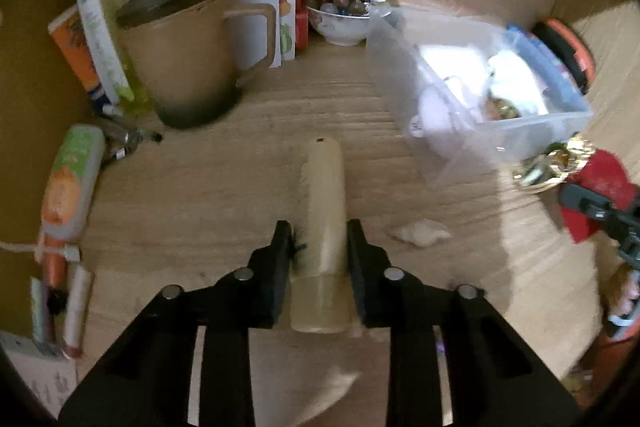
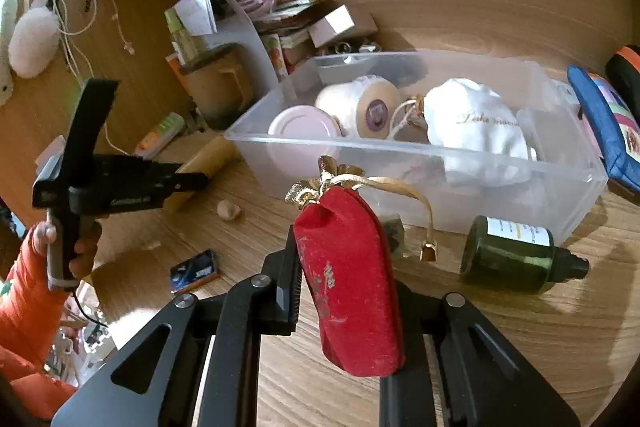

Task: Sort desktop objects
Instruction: 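Lift the lotion bottle with the left tool toward the bin while the right tool carries the red pouch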

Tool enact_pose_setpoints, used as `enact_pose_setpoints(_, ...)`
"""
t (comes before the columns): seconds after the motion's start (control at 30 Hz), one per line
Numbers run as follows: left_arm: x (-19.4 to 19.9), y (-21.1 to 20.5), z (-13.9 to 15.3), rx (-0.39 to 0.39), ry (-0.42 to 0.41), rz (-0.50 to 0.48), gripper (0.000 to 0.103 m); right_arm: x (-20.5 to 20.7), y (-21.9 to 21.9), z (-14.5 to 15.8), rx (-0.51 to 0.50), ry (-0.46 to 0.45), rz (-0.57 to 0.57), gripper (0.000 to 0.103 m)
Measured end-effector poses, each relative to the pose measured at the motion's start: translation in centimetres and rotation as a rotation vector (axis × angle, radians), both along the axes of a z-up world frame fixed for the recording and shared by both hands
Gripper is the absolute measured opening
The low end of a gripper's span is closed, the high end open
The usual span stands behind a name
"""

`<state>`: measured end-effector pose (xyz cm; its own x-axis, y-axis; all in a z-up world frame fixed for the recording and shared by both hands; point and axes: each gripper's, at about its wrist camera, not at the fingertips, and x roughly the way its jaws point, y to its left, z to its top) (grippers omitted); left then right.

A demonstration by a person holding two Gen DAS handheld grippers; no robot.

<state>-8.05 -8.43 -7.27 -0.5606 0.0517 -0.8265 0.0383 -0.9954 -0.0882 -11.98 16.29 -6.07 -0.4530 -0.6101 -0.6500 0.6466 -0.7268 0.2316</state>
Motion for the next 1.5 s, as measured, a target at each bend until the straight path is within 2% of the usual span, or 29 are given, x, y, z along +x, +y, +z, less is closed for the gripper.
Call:
enact_pose_setpoints(0.23, -1.3, -2.2, -0.9, 0.039, -0.027, 0.050, 0.027, 0.4, -0.2, 0.7, 0.002, 0.007, 0.018, 0.014)
enact_pose_setpoints(0.37, -2.7, -0.3, -2.1, -0.032, -0.061, 0.002, 0.027, 0.7, -0.5, 0.9, 0.012, 0.019, 0.028, 0.014)
enact_pose_setpoints(0.43, -3.2, 0.9, -2.1, -0.092, -0.045, -0.016, 0.027, 0.6, -0.6, 1.0, 0.019, 0.020, 0.029, 0.014)
enact_pose_setpoints(0.53, -4.0, 1.6, -2.0, -0.096, -0.034, -0.007, 0.027, 0.3, -0.6, 1.0, 0.023, 0.016, 0.018, 0.014)
enact_pose_setpoints(0.8, -3.0, 1.0, 0.5, 0.042, 0.072, 0.026, 0.026, -0.6, 0.6, 3.3, -0.003, 0.050, -0.012, 0.014)
enact_pose_setpoints(1.1, -1.4, 0.0, 3.8, 0.061, 0.160, 0.047, 0.026, -1.7, 0.8, 6.1, -0.039, 0.091, -0.035, 0.014)
enact_pose_setpoints(1.37, -1.4, 0.5, 4.5, 0.093, 0.193, 0.044, 0.026, -2.4, 1.1, 7.9, -0.091, 0.104, -0.040, 0.014)
enact_pose_setpoints(1.5, -1.8, 0.7, 6.3, 0.095, 0.224, 0.044, 0.024, -2.6, 1.2, 8.7, -0.097, 0.124, -0.039, 0.014)
